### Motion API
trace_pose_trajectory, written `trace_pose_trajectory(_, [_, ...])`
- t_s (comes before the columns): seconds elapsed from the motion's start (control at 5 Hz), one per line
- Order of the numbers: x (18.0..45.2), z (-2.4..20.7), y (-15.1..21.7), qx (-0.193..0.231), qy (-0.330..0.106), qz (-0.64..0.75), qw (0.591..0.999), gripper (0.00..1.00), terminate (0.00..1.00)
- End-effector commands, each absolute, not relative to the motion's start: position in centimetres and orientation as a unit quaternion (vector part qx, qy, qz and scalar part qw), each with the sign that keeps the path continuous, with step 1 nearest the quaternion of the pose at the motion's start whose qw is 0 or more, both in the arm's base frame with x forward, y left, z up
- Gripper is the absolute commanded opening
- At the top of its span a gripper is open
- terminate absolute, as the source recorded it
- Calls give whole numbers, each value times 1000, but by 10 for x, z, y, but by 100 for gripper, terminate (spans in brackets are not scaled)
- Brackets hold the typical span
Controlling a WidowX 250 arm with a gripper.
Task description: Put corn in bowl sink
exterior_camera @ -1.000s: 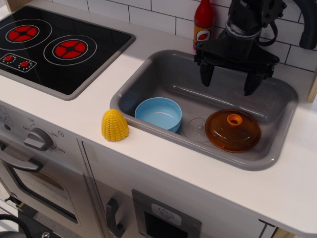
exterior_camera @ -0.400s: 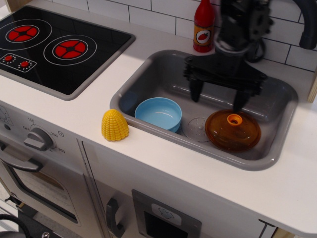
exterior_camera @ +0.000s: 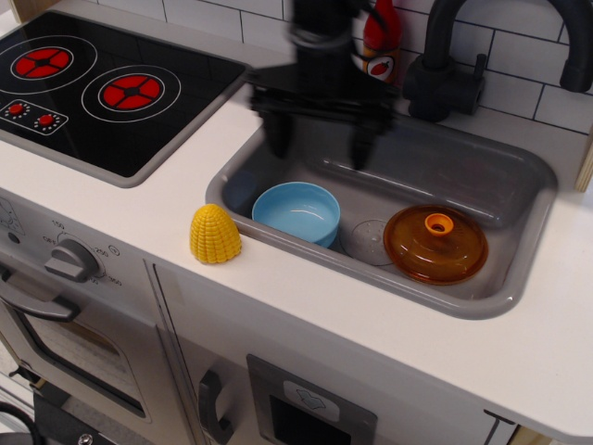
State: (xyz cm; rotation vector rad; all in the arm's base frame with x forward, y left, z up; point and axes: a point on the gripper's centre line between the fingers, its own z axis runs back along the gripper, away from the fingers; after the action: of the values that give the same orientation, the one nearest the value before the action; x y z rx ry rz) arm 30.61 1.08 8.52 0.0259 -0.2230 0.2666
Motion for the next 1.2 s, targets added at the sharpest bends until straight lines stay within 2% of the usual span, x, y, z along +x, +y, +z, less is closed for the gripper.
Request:
trace_pose_trajectory(0.0, [272,110,56,6,-82,94,992,100,0])
trace_pose_trajectory(0.2, [262,107,67,6,-67,81,994,100,0])
trace_pose_trajectory(0.6, [249,88,65,-9,-78,62,995,100,0])
trace_pose_trajectory(1.0, [250,62,57,20,-97,58,993,100,0])
